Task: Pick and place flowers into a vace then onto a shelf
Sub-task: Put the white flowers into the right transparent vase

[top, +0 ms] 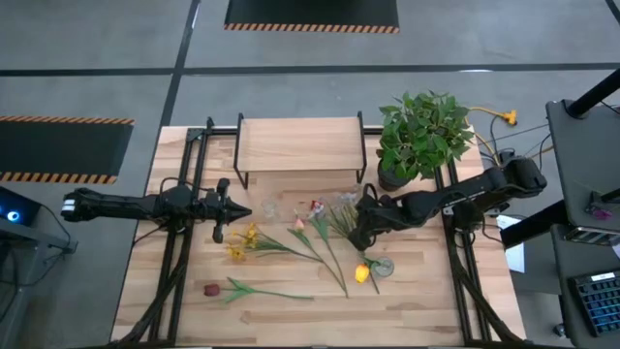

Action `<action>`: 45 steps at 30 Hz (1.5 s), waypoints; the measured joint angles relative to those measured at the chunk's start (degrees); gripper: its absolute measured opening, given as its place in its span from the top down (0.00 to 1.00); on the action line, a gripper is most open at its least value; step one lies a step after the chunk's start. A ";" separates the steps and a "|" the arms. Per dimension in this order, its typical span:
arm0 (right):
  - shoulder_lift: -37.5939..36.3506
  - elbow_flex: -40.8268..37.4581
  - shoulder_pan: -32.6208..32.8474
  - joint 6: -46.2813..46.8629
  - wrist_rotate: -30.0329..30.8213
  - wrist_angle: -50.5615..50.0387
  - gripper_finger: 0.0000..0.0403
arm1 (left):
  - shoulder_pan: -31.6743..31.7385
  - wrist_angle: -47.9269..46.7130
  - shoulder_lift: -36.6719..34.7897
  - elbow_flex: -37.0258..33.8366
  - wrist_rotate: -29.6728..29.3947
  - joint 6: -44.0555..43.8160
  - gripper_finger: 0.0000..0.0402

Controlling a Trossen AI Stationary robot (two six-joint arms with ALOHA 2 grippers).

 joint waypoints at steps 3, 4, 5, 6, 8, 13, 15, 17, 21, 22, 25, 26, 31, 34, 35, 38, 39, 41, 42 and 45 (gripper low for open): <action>0.40 -0.29 0.00 -0.40 0.01 0.18 0.98 | 0.00 -0.01 0.00 0.00 0.00 0.00 1.00; 0.52 -0.34 0.00 -0.55 0.00 0.04 0.97 | 0.01 0.00 0.00 0.00 0.00 0.00 1.00; 0.55 -0.36 0.00 -0.53 0.00 0.04 0.96 | 0.00 -0.01 0.00 0.00 0.01 0.00 1.00; 0.55 -0.36 0.00 -0.51 0.00 0.10 0.94 | 0.01 -0.02 0.00 0.00 -0.01 0.00 1.00; 0.51 -0.36 0.00 -0.53 0.00 0.17 0.90 | 0.01 -0.02 0.00 0.00 0.01 0.00 1.00; 0.39 -0.35 0.00 -0.78 -0.05 0.17 0.75 | 0.01 -0.01 -0.01 0.02 0.00 0.00 1.00; 0.49 -0.34 0.02 -1.63 -1.00 0.15 0.69 | 0.00 -0.02 0.00 0.02 0.00 0.00 1.00; 0.51 -0.36 0.02 -2.25 -2.98 0.47 0.62 | 0.01 0.00 0.00 0.02 -0.01 0.00 1.00; 0.86 -0.49 0.17 -2.51 -5.88 0.48 0.49 | 0.01 0.00 0.00 0.02 -0.01 0.00 1.00; 0.86 -0.56 0.22 -2.50 -6.02 0.54 0.46 | 0.01 0.00 0.00 0.02 0.01 0.00 1.00; 1.38 -0.70 0.52 -2.52 -6.17 0.61 0.39 | 0.01 0.00 -0.02 0.02 -0.01 0.00 1.00; 1.68 -0.77 0.54 -2.52 -6.24 0.50 0.37 | -0.01 -0.02 -0.01 0.02 0.01 0.00 1.00; 4.01 -0.80 0.90 -2.50 -7.52 0.47 0.30 | -0.01 0.00 0.00 0.02 0.01 0.00 1.00; 5.88 -0.80 0.92 -2.50 -8.36 0.67 0.29 | -0.01 -0.02 -0.02 0.02 0.00 0.00 1.00; 6.55 -0.79 0.90 -2.50 -8.68 0.65 0.28 | 0.01 0.00 -0.01 0.02 -0.01 0.00 1.00; 8.66 -0.80 0.90 -2.27 -9.25 0.77 0.28 | 0.01 0.00 0.00 0.02 0.00 0.00 1.00; 9.31 -0.79 0.92 -2.28 -9.30 0.94 0.28 | 0.01 -0.02 0.00 0.02 -0.01 0.00 1.00; 10.73 -0.78 0.90 -2.27 -9.35 1.38 0.29 | 0.01 0.00 0.00 0.02 0.01 0.00 1.00; 11.57 -0.78 0.90 -2.26 -9.34 1.35 0.29 | -0.01 -0.02 0.00 0.02 0.00 0.00 1.00; 13.18 -0.62 0.92 -2.45 -9.31 1.55 0.30 | -0.01 -0.02 0.00 0.02 -0.01 0.00 1.00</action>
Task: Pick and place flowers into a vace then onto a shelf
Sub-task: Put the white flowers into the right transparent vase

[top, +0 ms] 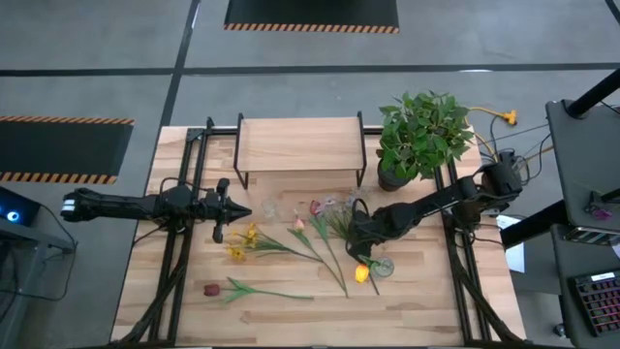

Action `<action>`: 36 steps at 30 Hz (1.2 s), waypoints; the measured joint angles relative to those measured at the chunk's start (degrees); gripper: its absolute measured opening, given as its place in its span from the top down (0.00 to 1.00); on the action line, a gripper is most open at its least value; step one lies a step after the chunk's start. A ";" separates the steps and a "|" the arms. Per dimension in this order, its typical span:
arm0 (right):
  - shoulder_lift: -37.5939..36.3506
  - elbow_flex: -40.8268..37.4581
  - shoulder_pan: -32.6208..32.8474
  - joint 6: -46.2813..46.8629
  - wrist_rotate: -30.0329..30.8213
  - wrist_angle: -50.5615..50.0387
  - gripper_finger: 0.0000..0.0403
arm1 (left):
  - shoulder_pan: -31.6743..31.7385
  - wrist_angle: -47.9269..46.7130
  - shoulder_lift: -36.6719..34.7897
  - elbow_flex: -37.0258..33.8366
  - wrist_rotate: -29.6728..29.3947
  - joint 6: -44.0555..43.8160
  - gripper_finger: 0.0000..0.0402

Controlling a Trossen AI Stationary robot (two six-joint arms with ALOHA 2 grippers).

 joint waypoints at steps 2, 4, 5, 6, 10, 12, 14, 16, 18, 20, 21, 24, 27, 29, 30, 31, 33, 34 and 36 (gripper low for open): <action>0.81 0.15 0.00 -0.07 0.16 -0.05 0.31 | 0.01 0.00 0.00 0.00 -0.01 0.00 1.00; 1.09 0.15 -0.02 -0.06 0.21 -0.05 0.32 | 0.01 0.02 0.00 0.00 0.02 0.00 1.00; 1.14 0.14 -0.02 -0.04 0.23 -0.08 0.33 | 0.00 0.00 0.00 0.00 0.00 0.00 1.00; 1.10 0.11 -0.02 0.01 0.31 -0.14 0.35 | 0.00 0.00 0.00 0.00 0.02 0.00 1.00; 0.90 0.02 -0.07 0.92 0.37 -0.49 0.45 | 0.00 0.00 0.00 0.00 0.00 0.00 1.00; 0.90 0.00 -0.09 1.86 0.44 -1.09 0.53 | 0.00 0.01 0.00 0.00 0.00 0.00 1.00; 0.91 0.02 -0.14 2.82 0.55 -1.85 0.62 | 0.01 0.01 0.00 0.00 0.01 0.00 1.00; 0.92 0.04 -0.25 3.45 0.62 -2.57 0.71 | 0.01 0.00 0.00 0.00 0.00 0.00 1.00; 0.92 0.02 -0.28 3.60 0.78 -3.02 0.81 | 0.02 0.00 0.00 0.00 0.02 0.00 1.00; 0.93 0.06 -0.33 3.79 0.63 -3.21 0.90 | 0.00 0.02 0.00 0.00 0.00 0.00 1.00; 0.98 0.33 -0.32 3.70 0.47 -3.39 0.94 | 0.00 0.00 0.00 -0.02 0.02 0.00 1.00; 0.60 1.25 -0.26 2.52 -0.48 -4.08 0.96 | 0.01 0.02 0.00 0.00 0.00 0.00 1.00; -0.76 2.20 -0.04 1.39 -2.08 -4.16 0.97 | 0.00 0.00 0.00 0.00 0.02 0.00 1.00; -2.40 3.11 -0.01 0.49 -1.96 -3.98 0.97 | 0.00 0.00 0.00 -0.01 0.02 0.00 1.00; -3.04 3.46 -0.09 -0.02 -1.60 -3.73 0.97 | 0.01 0.00 -0.01 -0.01 0.01 0.00 1.00; -3.42 3.66 -0.16 -0.33 -1.16 -3.70 0.97 | 0.00 0.02 -0.01 0.00 0.01 0.00 1.00; -3.91 3.80 -0.19 -0.69 -0.57 -4.11 0.97 | 0.00 0.00 -0.02 -0.01 0.00 0.00 1.00; -4.25 3.84 -0.12 -0.83 -0.49 -3.95 0.97 | 0.00 0.02 -0.02 -0.02 0.00 0.00 1.00; -4.95 4.01 -0.07 -0.98 -0.49 -3.50 0.97 | 0.00 0.02 0.00 -0.02 0.02 0.00 1.00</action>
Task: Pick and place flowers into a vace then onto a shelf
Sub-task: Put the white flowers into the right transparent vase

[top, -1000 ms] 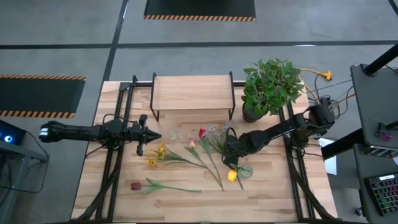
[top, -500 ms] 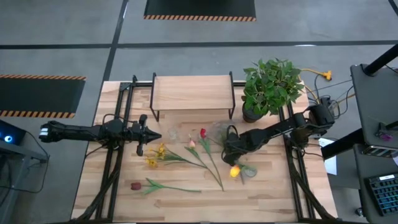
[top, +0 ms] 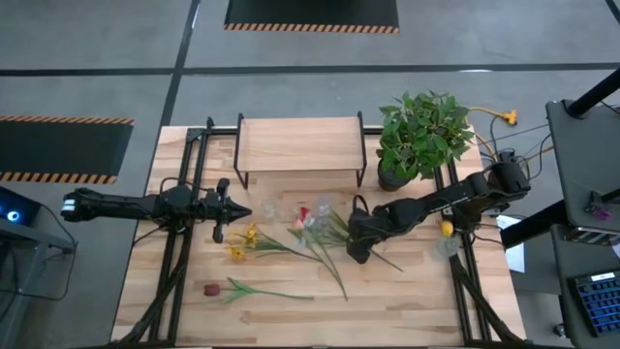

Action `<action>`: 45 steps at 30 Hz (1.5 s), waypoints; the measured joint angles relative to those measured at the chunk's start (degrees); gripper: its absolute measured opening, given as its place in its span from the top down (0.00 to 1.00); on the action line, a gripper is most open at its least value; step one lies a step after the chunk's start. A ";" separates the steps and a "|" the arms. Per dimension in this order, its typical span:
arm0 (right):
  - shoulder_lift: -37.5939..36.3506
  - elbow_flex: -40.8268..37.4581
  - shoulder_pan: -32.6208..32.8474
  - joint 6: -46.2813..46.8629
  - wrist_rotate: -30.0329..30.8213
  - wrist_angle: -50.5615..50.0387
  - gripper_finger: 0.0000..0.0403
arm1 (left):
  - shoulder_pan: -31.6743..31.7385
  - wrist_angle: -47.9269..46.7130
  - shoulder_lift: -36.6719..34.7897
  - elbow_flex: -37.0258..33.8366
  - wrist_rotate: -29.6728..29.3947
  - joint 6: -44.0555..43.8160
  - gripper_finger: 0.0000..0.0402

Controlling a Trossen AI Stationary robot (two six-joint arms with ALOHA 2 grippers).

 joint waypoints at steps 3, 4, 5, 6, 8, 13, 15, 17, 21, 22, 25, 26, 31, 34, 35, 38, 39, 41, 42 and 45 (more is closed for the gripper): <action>-0.13 -0.03 -0.09 -0.14 0.44 -0.14 0.97 | 0.00 -0.02 0.00 0.00 0.00 0.00 1.00; -0.12 -0.03 -0.13 -0.14 0.59 -0.17 0.97 | 0.01 -0.01 0.00 0.00 -0.01 0.00 1.00; -0.24 -0.03 -0.15 -0.16 0.63 -0.16 0.97 | 0.01 -0.01 0.00 0.00 -0.02 0.00 1.00; -0.31 0.03 -0.10 -0.34 0.62 -0.13 0.97 | 0.02 -0.02 0.00 0.00 -0.01 0.00 1.00; -0.31 0.45 -0.04 -0.84 0.57 -0.11 0.97 | 0.02 -0.02 0.00 0.00 0.00 0.00 1.00; -0.42 3.35 -0.09 -3.25 0.86 0.07 0.97 | 0.01 -0.02 0.00 0.00 -0.02 0.00 1.00; -0.42 5.03 -0.02 -4.49 1.73 0.06 0.97 | 0.02 -0.01 0.00 0.00 -0.02 0.00 1.00; -0.64 6.85 0.36 -5.96 2.92 -0.12 0.97 | 0.01 0.00 0.00 0.00 -0.02 0.00 1.00; -1.73 10.11 2.27 -7.96 6.56 -0.73 0.97 | 0.00 0.00 0.00 0.00 -0.02 0.00 1.00; -2.31 10.91 2.99 -8.48 7.60 -1.01 0.97 | 0.02 0.00 0.00 0.00 0.00 0.00 1.00; -4.89 12.30 6.06 -8.94 12.72 -2.55 0.97 | 0.02 0.00 -0.02 0.00 0.00 0.00 1.00; -6.00 12.44 7.37 -8.84 15.07 -2.75 0.97 | 0.00 -0.02 -0.02 0.00 -0.02 0.00 1.00; -13.65 12.06 15.54 -4.63 27.05 -4.84 0.97 | 0.02 -0.02 -0.02 0.00 -0.02 0.00 1.00; -17.85 11.70 21.05 -2.64 34.95 -4.90 0.97 | 0.02 -0.02 -0.02 0.00 0.00 0.00 1.00; -19.00 11.70 22.82 -2.59 37.27 -4.87 0.97 | 0.01 0.00 -0.02 0.00 -0.02 0.00 1.00; -21.64 11.70 28.12 -2.57 43.49 -4.90 0.97 | 0.02 -0.01 -0.01 0.00 -0.01 0.00 1.00; -22.25 11.70 29.61 -2.64 44.65 -4.91 0.97 | 0.02 0.00 0.00 0.00 -0.02 0.00 1.00; -23.31 11.70 32.45 -3.20 46.44 -4.94 0.97 | 0.02 0.00 0.00 0.00 0.00 0.00 1.00; -23.69 11.68 33.78 -3.33 47.56 -4.92 0.97 | 0.02 0.00 0.00 0.00 0.00 0.00 1.00; -24.52 11.68 37.34 -4.21 51.40 -5.05 0.97 | 0.02 0.00 -0.02 0.00 -0.02 0.00 1.00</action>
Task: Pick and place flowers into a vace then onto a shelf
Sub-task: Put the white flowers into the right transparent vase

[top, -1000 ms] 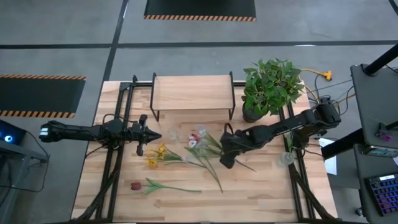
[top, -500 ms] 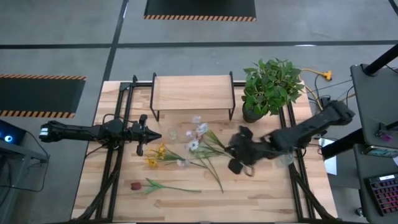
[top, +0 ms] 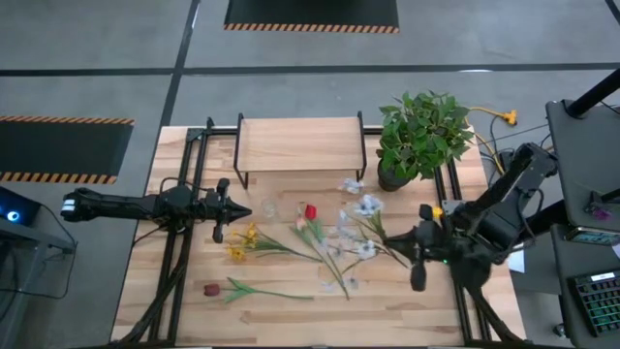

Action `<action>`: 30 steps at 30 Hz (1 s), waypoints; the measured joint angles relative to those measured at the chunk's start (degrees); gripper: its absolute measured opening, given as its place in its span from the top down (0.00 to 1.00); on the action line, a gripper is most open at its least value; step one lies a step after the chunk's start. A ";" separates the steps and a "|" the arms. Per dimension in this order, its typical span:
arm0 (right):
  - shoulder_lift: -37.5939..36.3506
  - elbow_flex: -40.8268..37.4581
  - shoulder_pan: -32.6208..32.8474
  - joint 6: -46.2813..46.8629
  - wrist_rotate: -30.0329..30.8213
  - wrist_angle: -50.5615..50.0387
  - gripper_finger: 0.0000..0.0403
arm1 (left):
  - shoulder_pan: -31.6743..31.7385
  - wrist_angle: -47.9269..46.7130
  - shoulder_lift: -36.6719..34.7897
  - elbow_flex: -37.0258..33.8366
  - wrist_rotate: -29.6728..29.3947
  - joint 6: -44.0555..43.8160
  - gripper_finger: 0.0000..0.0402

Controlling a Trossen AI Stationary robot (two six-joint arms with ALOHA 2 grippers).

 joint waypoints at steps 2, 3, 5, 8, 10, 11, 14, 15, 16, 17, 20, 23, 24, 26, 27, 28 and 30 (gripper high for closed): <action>-0.41 -0.01 2.08 -0.44 1.57 -0.60 0.97 | 0.00 0.00 0.02 0.00 0.01 0.00 1.00; -0.62 -0.02 3.03 -0.57 1.82 -1.21 0.97 | 0.00 0.00 0.02 0.00 0.02 0.00 1.00; -1.06 -0.02 4.82 -1.27 1.91 -2.87 0.97 | 0.00 0.00 0.02 0.00 0.00 0.00 1.00; -1.30 -0.02 7.69 -2.95 1.88 -5.91 0.97 | 0.00 -0.02 0.02 0.00 0.01 0.00 1.00; -1.30 -0.02 9.51 -4.37 1.80 -7.37 0.97 | 0.00 0.00 0.02 0.00 0.01 0.00 1.00; -1.30 -0.02 10.43 -4.97 1.78 -7.79 0.97 | 0.00 0.00 0.02 0.00 0.00 0.00 1.00; -1.63 0.04 13.10 -4.90 1.76 -8.85 0.97 | -0.01 0.00 0.02 0.00 0.02 0.00 1.00; -1.65 0.30 13.95 -4.58 1.78 -9.21 0.97 | -0.01 0.00 0.02 0.00 0.00 0.00 1.00; -1.67 0.63 14.82 -4.49 1.78 -9.18 0.97 | 0.00 0.00 0.02 0.00 0.02 0.00 1.00; -1.68 0.81 15.72 -4.52 1.82 -9.14 0.97 | 0.00 0.00 0.02 0.00 0.01 0.00 1.00; -1.74 1.28 18.36 -4.74 2.80 -10.24 0.97 | -0.02 0.00 0.02 0.00 0.02 0.00 1.00; -1.78 1.78 21.08 -1.37 5.47 -14.59 0.97 | 0.00 -0.01 0.02 0.00 0.02 0.00 1.00; -1.80 1.85 21.91 1.03 6.29 -16.84 0.97 | -0.01 0.00 0.02 0.00 0.01 0.00 1.00; -1.80 1.90 23.62 7.53 7.83 -22.15 0.97 | 0.00 -0.01 0.02 0.00 0.02 0.00 1.00; -1.81 1.90 24.41 11.07 8.20 -24.49 0.97 | 0.00 0.00 0.02 0.00 0.02 0.00 1.00; -1.85 1.90 25.11 14.48 8.29 -26.83 0.97 | 0.00 0.00 0.02 0.00 0.00 0.00 1.00; -1.85 1.90 26.17 19.89 8.52 -30.48 0.97 | -0.02 0.00 0.02 0.00 0.02 0.00 1.00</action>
